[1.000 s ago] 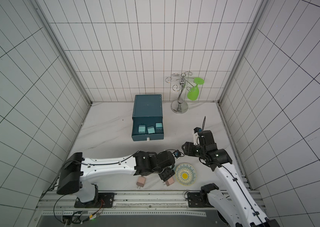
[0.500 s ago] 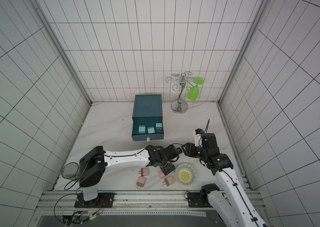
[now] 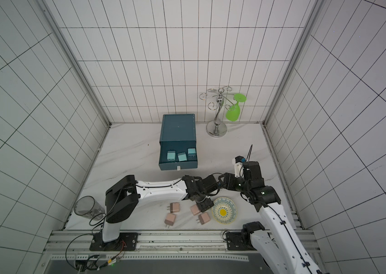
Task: Place the plugs into the drawer by color
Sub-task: Pick up the plug from the center of the board.
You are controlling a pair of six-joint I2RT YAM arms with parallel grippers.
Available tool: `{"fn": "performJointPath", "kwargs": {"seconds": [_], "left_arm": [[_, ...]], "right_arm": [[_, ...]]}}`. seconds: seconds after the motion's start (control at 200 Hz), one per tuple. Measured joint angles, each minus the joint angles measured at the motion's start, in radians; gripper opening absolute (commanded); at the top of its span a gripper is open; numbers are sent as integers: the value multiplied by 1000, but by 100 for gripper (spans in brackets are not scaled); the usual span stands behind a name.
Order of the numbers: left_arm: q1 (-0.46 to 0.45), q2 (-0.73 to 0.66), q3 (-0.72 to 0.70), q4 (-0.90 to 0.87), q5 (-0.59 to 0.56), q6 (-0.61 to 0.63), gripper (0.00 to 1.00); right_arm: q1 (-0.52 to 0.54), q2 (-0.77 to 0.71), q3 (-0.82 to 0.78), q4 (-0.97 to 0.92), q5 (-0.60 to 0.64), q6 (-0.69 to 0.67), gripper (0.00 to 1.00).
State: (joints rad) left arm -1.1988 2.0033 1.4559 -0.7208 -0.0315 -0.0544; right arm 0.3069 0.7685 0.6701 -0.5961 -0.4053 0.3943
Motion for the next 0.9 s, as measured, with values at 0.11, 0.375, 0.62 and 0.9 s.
{"fn": "performJointPath", "kwargs": {"seconds": [0.11, 0.375, 0.62, 0.9], "left_arm": [[2, 0, 0, 2, 6, 2, 70], [5, 17, 5, 2, 17, 2, 65], [5, 42, 8, 2, 29, -3, 58], [9, 57, 14, -1, 31, -19, 34]], "right_arm": [[0, 0, 0, 1, -1, 0, 57], [0, 0, -9, 3, -2, 2, 57], [0, 1, -11, 5, -5, 2, 57], [0, 1, -11, 18, -9, 3, 57]]}}
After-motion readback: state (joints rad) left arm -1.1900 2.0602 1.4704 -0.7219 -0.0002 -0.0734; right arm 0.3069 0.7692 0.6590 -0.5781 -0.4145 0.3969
